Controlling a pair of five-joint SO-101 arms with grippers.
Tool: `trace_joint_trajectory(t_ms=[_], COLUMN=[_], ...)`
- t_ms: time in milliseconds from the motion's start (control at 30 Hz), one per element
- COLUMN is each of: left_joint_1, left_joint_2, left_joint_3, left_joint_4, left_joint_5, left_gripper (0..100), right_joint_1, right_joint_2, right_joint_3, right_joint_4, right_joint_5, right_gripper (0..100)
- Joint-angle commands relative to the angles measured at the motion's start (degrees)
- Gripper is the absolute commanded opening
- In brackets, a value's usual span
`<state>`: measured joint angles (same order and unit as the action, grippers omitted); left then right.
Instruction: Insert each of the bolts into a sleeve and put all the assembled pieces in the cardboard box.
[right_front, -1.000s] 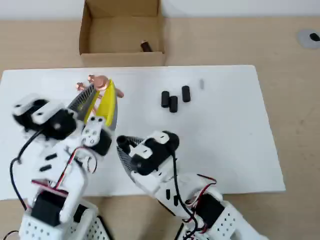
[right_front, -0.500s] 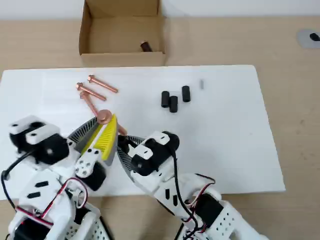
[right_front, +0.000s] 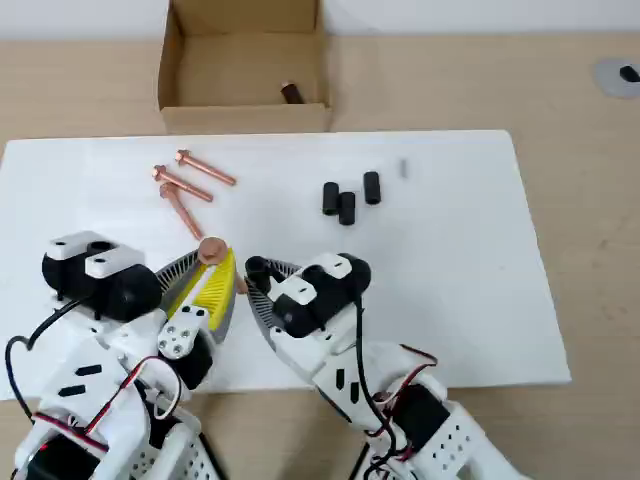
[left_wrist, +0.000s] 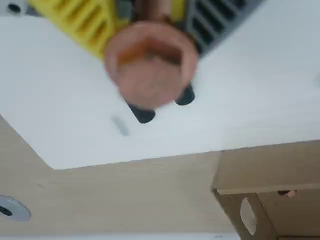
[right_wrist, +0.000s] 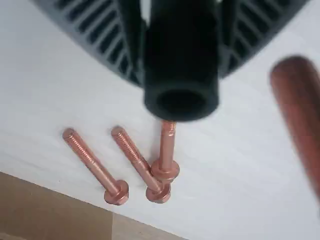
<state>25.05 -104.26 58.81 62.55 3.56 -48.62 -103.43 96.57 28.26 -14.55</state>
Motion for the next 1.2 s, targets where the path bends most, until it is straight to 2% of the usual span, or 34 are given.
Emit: trace_joint_trajectory(t_ms=[0, 100, 200, 300, 633, 1167], left_joint_1=[0.4, -1.8, -6.1, -8.7, -8.2, -6.3], left_joint_2=[-0.6, -0.6, -0.6, -0.7, -0.7, -0.7], left_joint_3=[-0.6, 2.5, 6.2, 8.2, 3.3, 6.9], left_joint_4=[-2.4, -7.5, -13.8, -16.6, -16.4, -15.3], left_joint_5=[-0.2, 0.3, 3.6, 7.3, 8.6, 9.8], left_gripper=[1, 1, 1, 1, 1, 1], right_joint_1=[1.0, 1.0, 1.0, 1.0, 1.1, 1.1], right_joint_2=[-9.0, -9.0, -8.9, -8.9, -8.7, -8.7], right_joint_3=[0.0, 0.0, 0.0, 0.0, 0.0, 0.0], right_joint_4=[-1.4, -1.4, -1.4, -1.4, -1.3, -1.3], right_joint_5=[-0.3, -0.3, -0.3, -0.3, -0.3, -0.3], right_gripper=[1.0, 1.0, 1.0, 1.0, 0.9, 0.9])
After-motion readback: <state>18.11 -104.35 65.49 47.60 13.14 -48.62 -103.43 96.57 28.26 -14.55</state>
